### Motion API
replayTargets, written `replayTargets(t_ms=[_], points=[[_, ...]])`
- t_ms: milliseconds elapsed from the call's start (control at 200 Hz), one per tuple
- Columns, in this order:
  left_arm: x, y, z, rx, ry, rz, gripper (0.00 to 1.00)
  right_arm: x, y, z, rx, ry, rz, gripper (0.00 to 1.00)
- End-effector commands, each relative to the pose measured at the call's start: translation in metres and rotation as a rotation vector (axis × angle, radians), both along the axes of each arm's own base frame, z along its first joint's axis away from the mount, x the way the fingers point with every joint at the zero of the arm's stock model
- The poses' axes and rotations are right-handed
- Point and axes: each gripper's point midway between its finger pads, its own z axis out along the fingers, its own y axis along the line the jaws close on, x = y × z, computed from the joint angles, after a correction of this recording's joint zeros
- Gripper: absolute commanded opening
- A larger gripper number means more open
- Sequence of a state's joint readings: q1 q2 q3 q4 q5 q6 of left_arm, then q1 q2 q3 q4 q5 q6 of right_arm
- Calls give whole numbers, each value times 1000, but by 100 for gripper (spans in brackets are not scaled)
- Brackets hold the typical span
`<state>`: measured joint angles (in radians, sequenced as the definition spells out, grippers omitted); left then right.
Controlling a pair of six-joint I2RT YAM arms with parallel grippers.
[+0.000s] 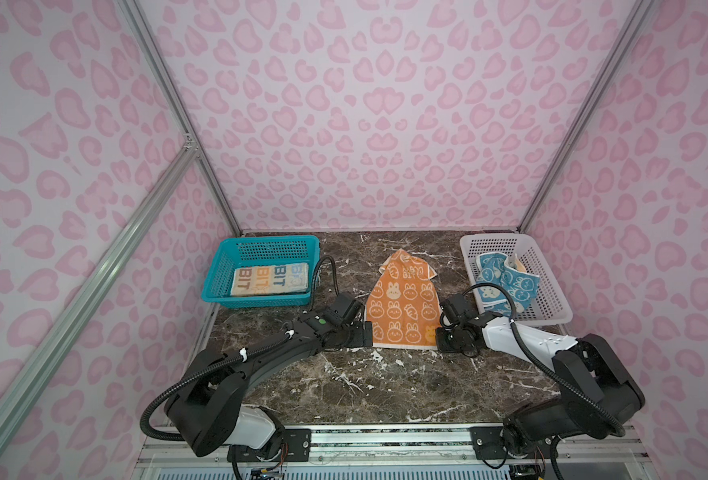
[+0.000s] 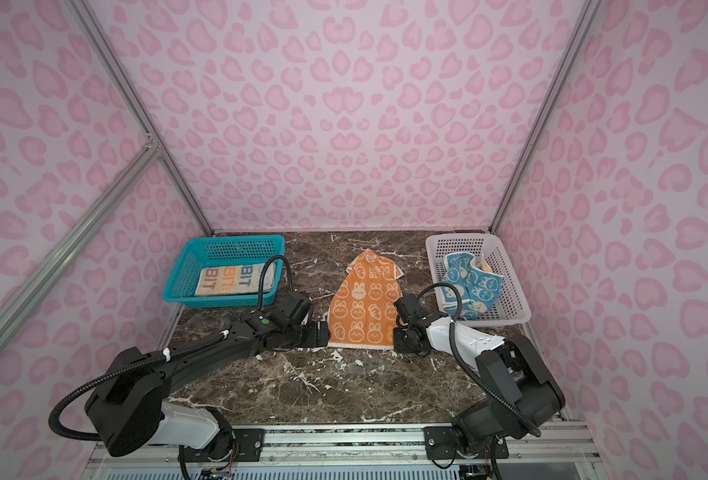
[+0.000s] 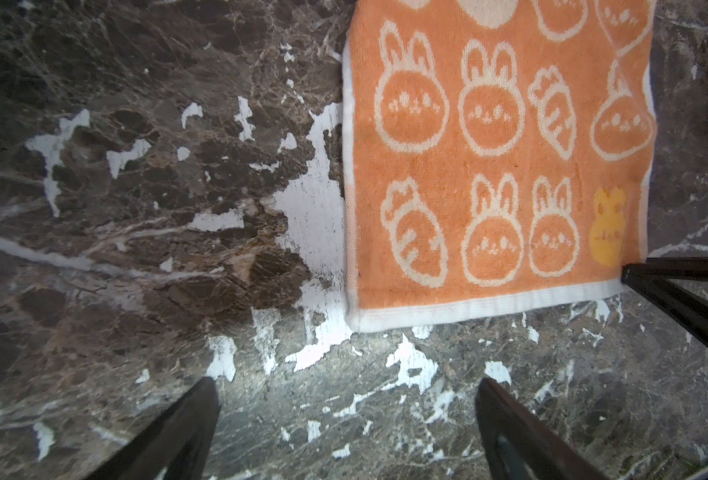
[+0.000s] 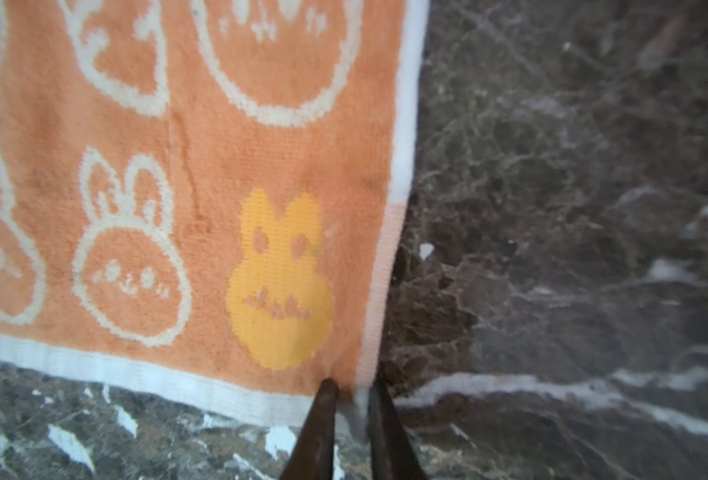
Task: Fold and stack the towels
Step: 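Position both grippers at the orange towel's near corners, then close both grippers on the orange towel's near corners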
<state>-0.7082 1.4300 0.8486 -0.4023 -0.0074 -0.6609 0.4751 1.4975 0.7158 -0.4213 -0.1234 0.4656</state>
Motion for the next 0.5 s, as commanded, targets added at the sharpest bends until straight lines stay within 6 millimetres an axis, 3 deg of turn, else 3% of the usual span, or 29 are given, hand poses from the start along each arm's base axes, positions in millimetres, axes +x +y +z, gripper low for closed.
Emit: replayTargets(t_ms=[0,160,440,500], points=[[3,-4,1,-9,-2,1,98,-22,-5,-13,-24,101,-1,10],[1,-6,-16,28,41,-23,99,-18,-4,-8,-27,90,3,1],[10,-20,-37,67,96,-71,77,-10,4,3,-1,69,17,0],[11,-23,-40,70,106,-83,69,-9,4,5,-2,66,21,0]])
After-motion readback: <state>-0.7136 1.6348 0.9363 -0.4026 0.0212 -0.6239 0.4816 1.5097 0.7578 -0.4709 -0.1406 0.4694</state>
